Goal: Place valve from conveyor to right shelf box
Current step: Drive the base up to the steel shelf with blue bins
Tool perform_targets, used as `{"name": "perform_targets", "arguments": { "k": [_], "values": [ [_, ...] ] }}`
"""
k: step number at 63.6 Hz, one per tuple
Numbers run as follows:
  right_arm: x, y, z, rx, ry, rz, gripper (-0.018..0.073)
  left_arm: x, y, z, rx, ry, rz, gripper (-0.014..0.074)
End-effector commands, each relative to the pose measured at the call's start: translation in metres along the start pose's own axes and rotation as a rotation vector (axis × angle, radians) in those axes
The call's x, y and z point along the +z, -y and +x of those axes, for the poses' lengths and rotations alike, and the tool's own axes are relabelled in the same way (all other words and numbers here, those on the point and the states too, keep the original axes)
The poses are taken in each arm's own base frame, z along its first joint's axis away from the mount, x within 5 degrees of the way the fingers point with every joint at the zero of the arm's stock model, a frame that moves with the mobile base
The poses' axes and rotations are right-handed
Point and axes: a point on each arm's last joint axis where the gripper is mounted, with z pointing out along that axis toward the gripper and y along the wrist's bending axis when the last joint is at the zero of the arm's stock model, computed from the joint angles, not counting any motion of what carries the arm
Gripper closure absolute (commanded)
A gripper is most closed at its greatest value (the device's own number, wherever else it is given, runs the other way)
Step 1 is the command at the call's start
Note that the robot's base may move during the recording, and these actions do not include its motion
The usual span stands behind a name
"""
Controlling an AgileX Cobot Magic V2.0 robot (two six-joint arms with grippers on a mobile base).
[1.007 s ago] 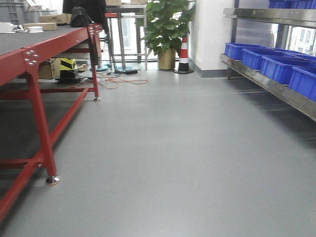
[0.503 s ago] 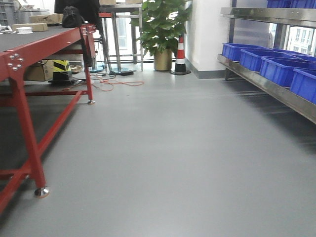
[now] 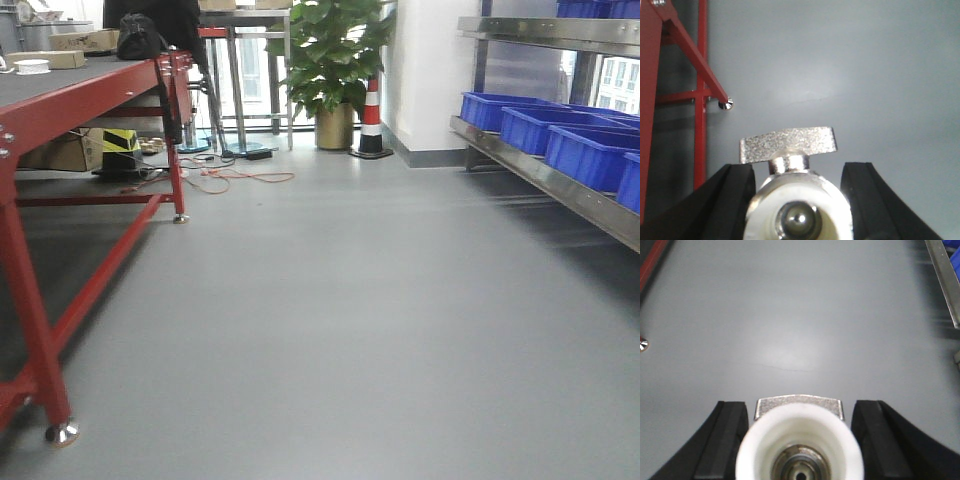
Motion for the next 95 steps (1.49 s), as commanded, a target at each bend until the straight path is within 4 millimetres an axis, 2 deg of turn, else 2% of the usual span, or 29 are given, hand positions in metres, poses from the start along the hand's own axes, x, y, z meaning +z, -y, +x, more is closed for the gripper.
{"name": "perform_targets", "arguments": {
  "k": [1, 95],
  "values": [
    [-0.0111, 0.0012, -0.0089, -0.006, 0.096, 0.017, 0.0715, -0.008, 0.0015, -0.0045, -0.004, 0.064, 0.005, 0.0708],
    [-0.0104, 0.0013, -0.0095, -0.006, 0.1, 0.017, 0.0715, -0.008, 0.0015, -0.0051, -0.004, 0.07, 0.005, 0.0708]
  ]
}}
